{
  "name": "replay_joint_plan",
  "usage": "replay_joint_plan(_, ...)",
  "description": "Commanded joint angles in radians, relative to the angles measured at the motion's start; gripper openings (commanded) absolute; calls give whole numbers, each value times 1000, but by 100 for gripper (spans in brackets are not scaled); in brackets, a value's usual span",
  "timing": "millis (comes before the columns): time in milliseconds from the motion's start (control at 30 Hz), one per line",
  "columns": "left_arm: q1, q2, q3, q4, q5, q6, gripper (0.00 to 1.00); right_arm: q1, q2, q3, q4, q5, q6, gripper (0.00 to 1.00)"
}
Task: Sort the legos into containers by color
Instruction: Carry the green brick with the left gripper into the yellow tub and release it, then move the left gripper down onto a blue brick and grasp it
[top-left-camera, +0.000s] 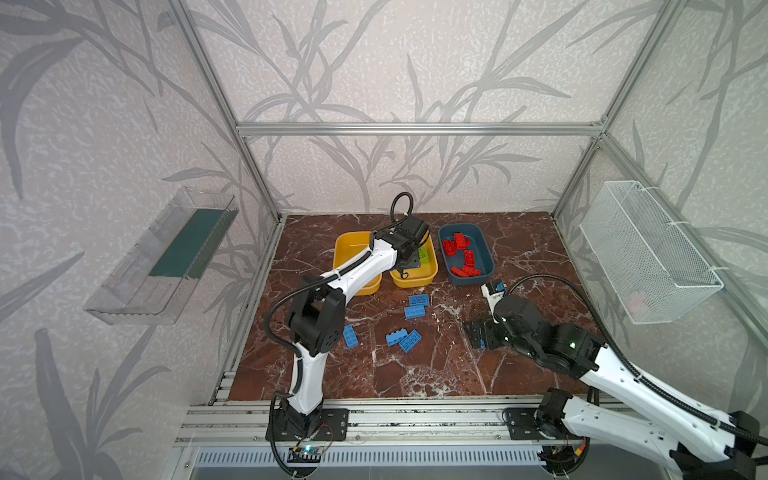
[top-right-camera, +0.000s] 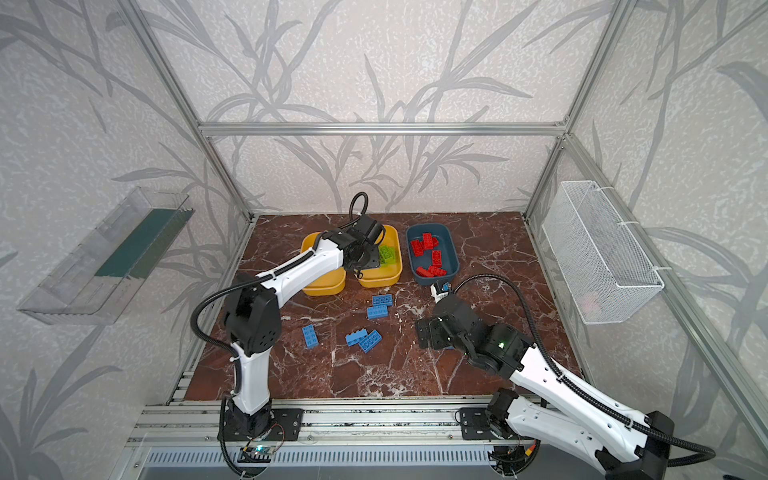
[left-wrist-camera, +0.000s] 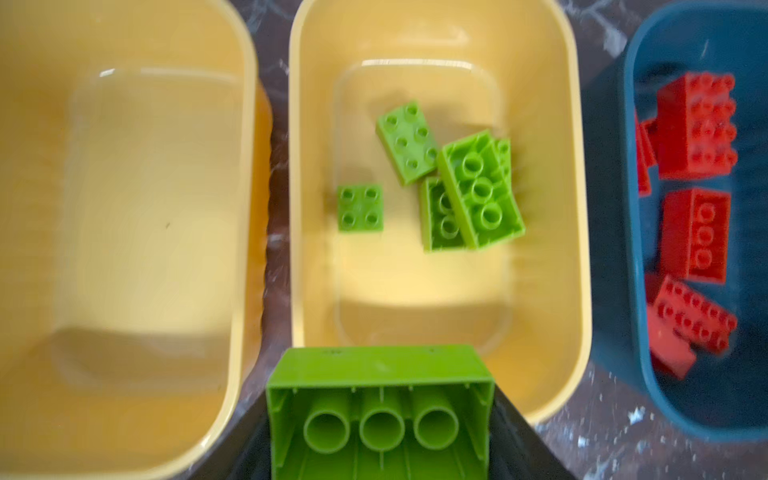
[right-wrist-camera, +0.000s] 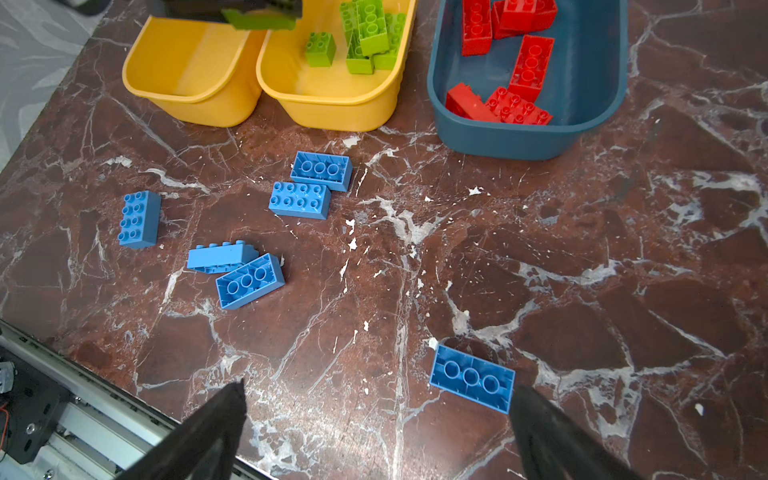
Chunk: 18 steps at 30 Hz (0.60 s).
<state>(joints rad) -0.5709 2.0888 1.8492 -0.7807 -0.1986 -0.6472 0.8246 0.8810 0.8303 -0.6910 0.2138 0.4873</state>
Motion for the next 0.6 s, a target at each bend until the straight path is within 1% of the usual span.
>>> replay_joint_plan(0, 39, 154, 230, -132, 25, 39, 46, -68, 31, 40, 43, -88, -52, 99)
replay_joint_plan(100, 68, 314, 479, -223, 41, 41, 47, -129, 68, 52, 65, -147, -71, 99)
replay_joint_plan(133, 75, 359, 560, -251, 48, 45, 50, -144, 81, 55, 73, -163, -74, 99)
replay_joint_plan(167, 81, 399, 624, -271, 55, 45, 54, -154, 91, 54, 81, -172, -76, 99)
replay_joint_plan(233, 93, 466, 732, -296, 83, 53, 69, -168, 117, 56, 93, -188, -79, 99)
replay_joint_plan(267, 96, 481, 755, -292, 101, 56, 76, -173, 126, 57, 97, -192, -80, 99)
replay_joint_plan(300, 100, 488, 762, -278, 125, 58, 81, -179, 137, 58, 102, -198, -82, 99)
replay_joint_plan(367, 100, 476, 747, -250, 147, 54, 85, -187, 153, 59, 108, -203, -83, 99)
replay_joint_plan(467, 96, 415, 672, -207, 156, 49, 87, -193, 161, 64, 109, -207, -91, 99)
replay_joint_plan(567, 83, 299, 525, -148, 136, 50, 87, -194, 149, 63, 97, -183, -99, 99)
